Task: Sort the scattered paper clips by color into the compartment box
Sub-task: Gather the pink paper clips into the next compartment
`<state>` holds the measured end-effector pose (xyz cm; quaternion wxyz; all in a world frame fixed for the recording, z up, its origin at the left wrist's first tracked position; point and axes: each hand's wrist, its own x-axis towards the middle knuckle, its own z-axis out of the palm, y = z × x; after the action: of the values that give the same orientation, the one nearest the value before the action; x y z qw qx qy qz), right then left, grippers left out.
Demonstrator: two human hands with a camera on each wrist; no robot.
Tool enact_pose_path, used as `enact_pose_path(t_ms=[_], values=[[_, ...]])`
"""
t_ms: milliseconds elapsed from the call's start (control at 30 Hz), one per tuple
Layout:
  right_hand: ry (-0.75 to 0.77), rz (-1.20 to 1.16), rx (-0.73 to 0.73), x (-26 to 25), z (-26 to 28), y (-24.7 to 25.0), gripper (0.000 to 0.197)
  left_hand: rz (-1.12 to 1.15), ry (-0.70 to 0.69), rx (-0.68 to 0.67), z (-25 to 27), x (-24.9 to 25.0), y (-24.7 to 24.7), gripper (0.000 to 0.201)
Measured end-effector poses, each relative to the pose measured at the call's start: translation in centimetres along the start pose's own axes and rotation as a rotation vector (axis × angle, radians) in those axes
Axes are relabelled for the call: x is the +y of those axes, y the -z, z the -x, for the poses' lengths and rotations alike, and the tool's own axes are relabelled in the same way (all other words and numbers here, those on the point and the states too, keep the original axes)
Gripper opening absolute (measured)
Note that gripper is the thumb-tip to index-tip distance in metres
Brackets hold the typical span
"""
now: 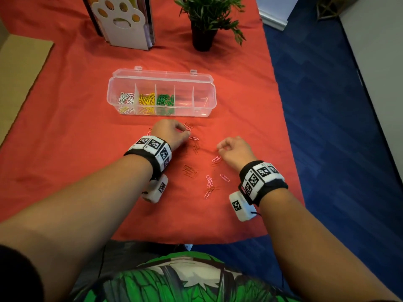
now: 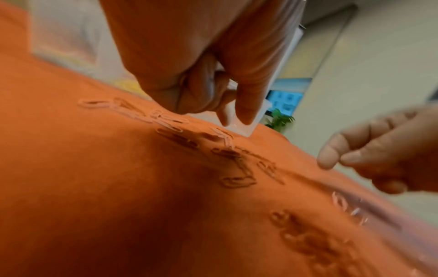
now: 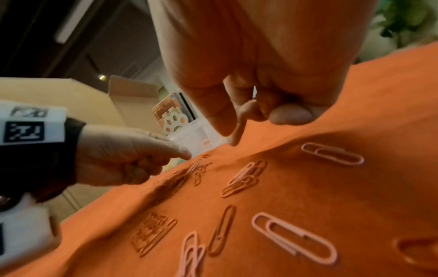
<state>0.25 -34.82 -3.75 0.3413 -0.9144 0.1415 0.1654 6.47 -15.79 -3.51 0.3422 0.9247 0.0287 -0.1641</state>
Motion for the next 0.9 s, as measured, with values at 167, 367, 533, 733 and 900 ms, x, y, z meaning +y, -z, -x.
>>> enact_pose_path(t_ms=[167, 367, 533, 733, 900], values=[[0.134, 0.210, 0.074, 0.4, 0.4, -0.3, 0.013, -0.294, -0.144, 0.000, -0.3, 0.4, -0.4, 0.035], [0.260, 0.560, 0.040, 0.0, 1.4, -1.2, 0.019, -0.344, -0.162, -0.025, 0.0, 0.5, -0.5, 0.018], [0.320, 0.649, 0.050, -0.8, 1.7, -1.9, 0.019, -0.320, -0.155, -0.055, 0.1, 0.1, -0.6, 0.016], [0.041, -0.134, -0.063, -1.0, 0.7, -0.6, 0.013, 0.566, 0.243, -0.248, 0.9, 0.2, 1.0, 0.016], [-0.129, -0.941, -0.187, -3.3, 0.9, 1.1, 0.025, 1.161, 0.364, -0.426, 1.7, 1.1, 4.6, 0.015]])
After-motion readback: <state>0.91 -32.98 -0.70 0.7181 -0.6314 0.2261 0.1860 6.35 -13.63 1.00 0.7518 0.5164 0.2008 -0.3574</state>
